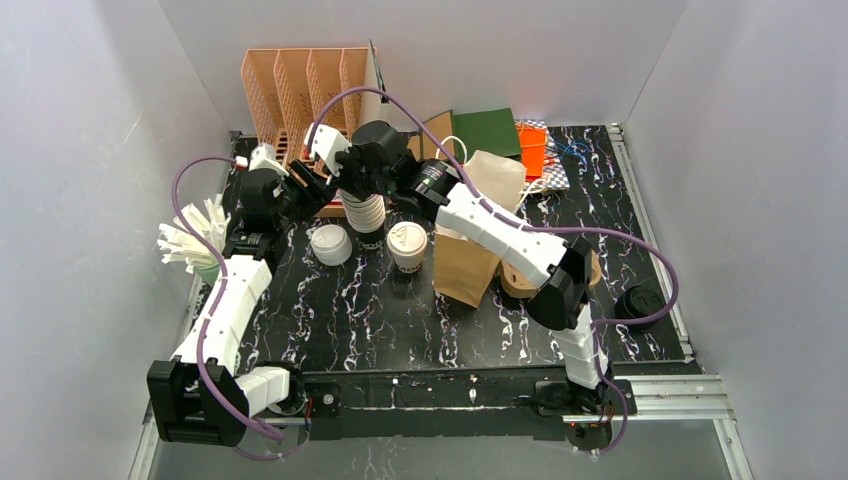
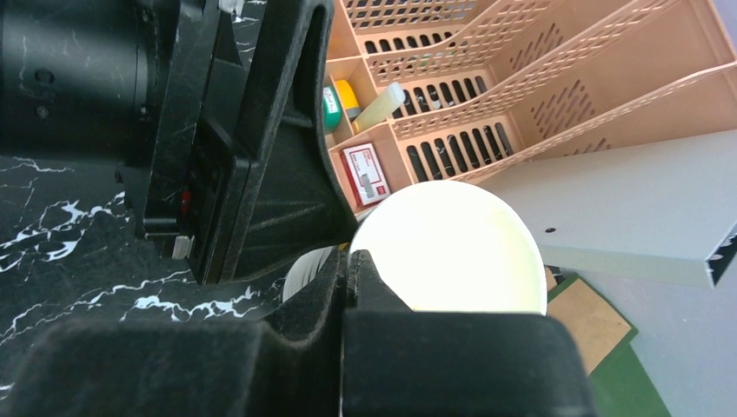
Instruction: Pack the takeout coffee
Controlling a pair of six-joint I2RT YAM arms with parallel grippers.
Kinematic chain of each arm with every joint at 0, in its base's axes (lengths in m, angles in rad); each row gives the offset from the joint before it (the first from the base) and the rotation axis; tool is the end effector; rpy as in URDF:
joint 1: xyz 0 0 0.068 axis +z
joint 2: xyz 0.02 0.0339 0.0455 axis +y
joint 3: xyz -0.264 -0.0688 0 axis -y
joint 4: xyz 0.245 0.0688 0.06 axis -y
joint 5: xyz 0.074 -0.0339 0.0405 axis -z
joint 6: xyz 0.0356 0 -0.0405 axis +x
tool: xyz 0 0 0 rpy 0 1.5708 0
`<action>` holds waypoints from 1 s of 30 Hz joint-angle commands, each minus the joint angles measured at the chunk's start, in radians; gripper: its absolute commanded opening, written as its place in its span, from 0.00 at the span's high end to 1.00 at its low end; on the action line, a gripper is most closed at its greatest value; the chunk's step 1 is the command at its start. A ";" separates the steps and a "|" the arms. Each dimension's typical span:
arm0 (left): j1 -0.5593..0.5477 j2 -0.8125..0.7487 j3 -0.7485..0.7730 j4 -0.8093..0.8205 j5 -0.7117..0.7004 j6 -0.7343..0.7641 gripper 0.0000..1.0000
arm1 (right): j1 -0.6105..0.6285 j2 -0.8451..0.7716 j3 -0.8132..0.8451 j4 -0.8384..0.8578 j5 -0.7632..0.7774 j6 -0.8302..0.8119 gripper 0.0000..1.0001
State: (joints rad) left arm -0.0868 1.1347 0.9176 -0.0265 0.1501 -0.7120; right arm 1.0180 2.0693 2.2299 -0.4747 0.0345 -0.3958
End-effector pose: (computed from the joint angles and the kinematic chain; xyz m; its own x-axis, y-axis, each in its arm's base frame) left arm 0.2652 -0.0284 0.3323 -0.3324 -0.6195 -0.7111 0.0174 0.7499 -0.6614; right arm 0.2545 0.4102 0.4099 0.1716 -0.4557 -0.8734 -0.8314 0.4086 -0.3765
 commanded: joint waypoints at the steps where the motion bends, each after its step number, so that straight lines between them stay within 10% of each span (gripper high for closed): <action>1: -0.001 0.014 0.016 -0.081 0.017 0.033 0.45 | 0.019 -0.020 0.088 0.052 0.039 -0.043 0.99; 19: -0.001 -0.004 0.075 -0.120 0.035 0.056 0.41 | 0.129 -0.258 -0.034 0.094 0.187 -0.112 0.99; 30: -0.001 -0.046 0.176 -0.265 -0.011 0.132 0.37 | 0.242 -0.510 -0.396 0.060 0.203 0.146 0.99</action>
State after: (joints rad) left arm -0.0872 1.1355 1.0199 -0.1940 0.1688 -0.6411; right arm 1.2465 1.6188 1.9179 -0.4107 0.2184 -0.3794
